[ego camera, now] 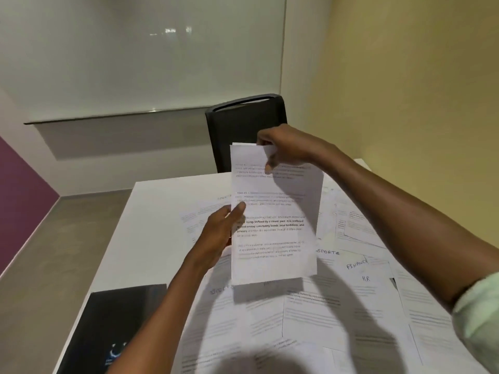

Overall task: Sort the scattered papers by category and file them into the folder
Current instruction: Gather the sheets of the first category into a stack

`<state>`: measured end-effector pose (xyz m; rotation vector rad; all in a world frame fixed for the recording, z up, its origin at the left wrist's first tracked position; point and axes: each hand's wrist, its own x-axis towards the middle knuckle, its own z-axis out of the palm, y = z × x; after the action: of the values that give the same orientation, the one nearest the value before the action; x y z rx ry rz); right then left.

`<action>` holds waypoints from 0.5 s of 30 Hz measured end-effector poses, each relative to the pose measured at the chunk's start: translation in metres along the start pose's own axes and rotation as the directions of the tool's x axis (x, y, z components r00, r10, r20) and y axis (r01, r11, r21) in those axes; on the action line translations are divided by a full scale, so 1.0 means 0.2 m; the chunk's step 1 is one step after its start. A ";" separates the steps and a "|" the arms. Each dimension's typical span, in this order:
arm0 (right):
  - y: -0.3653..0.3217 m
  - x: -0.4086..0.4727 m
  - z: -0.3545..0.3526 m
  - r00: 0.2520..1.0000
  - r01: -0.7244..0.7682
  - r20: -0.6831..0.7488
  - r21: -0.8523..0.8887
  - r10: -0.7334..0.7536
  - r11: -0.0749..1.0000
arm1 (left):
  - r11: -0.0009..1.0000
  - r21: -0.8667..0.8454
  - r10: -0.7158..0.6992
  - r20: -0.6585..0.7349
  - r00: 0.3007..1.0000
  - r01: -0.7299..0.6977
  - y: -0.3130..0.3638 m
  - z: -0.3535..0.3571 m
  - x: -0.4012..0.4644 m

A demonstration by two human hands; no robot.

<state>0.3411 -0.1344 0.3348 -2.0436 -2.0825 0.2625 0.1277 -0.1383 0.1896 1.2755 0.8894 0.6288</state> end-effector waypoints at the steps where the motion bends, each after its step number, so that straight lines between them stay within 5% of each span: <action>1: 0.01 -0.04 0.01 1.000 0.012 0.000 0.028 -0.012 1.000 | 0.999 0.032 0.025 -0.026 0.999 -0.024 -0.01 0.04 0.00; 5: 0.08 -0.23 0.03 0.988 0.028 -0.155 0.073 -0.017 0.997 | 0.976 0.191 0.130 -0.114 0.985 -0.106 -0.09 0.17 -0.02; 7: 0.15 -0.34 0.07 0.908 -0.046 -0.417 0.014 0.048 0.999 | 0.966 0.232 0.155 -0.165 0.974 -0.115 -0.13 0.24 -0.04; 9: 0.26 -0.48 0.16 0.795 -0.189 -0.546 0.193 0.265 0.963 | 0.965 0.243 0.156 -0.206 0.966 -0.104 -0.19 0.29 -0.06; 10: 0.33 -0.54 0.24 0.773 -0.248 -0.474 0.386 0.421 0.889 | 0.967 0.235 0.153 -0.217 0.964 -0.100 -0.23 0.31 -0.08; 12: 0.44 -0.69 0.43 0.795 -0.306 -0.131 0.756 0.592 0.578 | 0.972 0.215 0.146 -0.239 0.960 -0.095 -0.28 0.35 -0.11; 14: 0.50 -0.81 0.61 0.854 -0.291 0.086 0.896 0.514 0.335 | 0.968 0.222 0.169 -0.251 0.953 -0.114 -0.32 0.41 -0.14; 15: 0.51 -0.86 0.68 0.871 -0.276 0.082 0.897 0.484 0.345 | 0.966 0.227 0.184 -0.255 0.949 -0.126 -0.34 0.44 -0.15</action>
<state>0.4045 -0.3007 0.1717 -1.6540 -0.8624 0.9624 0.1802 -0.2242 0.1340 1.4807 1.1123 0.8708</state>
